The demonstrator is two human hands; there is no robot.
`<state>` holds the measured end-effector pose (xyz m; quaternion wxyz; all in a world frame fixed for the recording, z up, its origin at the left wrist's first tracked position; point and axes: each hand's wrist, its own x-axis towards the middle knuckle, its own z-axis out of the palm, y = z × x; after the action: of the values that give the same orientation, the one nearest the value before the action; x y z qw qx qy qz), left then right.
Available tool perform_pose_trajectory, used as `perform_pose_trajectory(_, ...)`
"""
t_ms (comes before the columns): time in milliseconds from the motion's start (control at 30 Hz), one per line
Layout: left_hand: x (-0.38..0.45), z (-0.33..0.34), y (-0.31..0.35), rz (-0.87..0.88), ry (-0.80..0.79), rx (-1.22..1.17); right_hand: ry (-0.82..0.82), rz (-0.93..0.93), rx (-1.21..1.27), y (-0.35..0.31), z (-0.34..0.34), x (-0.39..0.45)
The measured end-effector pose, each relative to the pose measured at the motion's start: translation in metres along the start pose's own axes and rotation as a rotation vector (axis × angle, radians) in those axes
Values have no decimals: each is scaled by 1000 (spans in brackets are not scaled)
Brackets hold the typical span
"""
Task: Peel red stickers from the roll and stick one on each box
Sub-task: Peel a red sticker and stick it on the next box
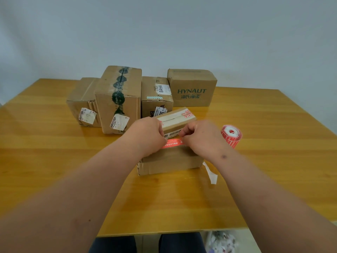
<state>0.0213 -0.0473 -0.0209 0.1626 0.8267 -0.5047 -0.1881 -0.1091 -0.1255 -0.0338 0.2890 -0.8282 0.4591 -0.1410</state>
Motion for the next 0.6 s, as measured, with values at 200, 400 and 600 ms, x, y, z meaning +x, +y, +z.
perform_pose_trajectory(200,4,3,8,0,-24,156,-23,15,-131,0,1,2)
perform_pose_trajectory(400,4,2,9,-11,-52,148,-41,9,-136,2,1,1)
perform_pose_trajectory(600,5,2,10,-17,-69,148,-70,-15,-194,2,1,2)
